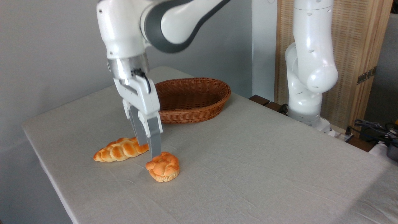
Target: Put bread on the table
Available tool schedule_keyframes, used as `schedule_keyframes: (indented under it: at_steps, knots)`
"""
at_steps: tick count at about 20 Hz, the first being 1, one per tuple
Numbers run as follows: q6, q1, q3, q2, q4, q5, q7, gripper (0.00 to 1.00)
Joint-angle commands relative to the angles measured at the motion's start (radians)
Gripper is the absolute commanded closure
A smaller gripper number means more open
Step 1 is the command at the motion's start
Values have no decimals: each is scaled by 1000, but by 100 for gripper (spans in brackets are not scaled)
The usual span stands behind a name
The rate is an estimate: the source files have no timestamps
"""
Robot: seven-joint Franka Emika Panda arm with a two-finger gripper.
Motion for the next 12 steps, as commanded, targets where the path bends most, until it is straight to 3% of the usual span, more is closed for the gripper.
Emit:
schedule_keyframes:
  at_steps: [1,5,7,10,12]
  knots:
    - [-172,70,-27,-10,137,-132,-2,0]
    - [-315,273,-155,-9,299,-250,-5,0]
    - [-367,353,-198,-9,348,-299,-5,0]
    - [-373,433,-256,-9,369,-301,-83,0]
    - [-375,461,-287,-9,369,-290,-86,0]
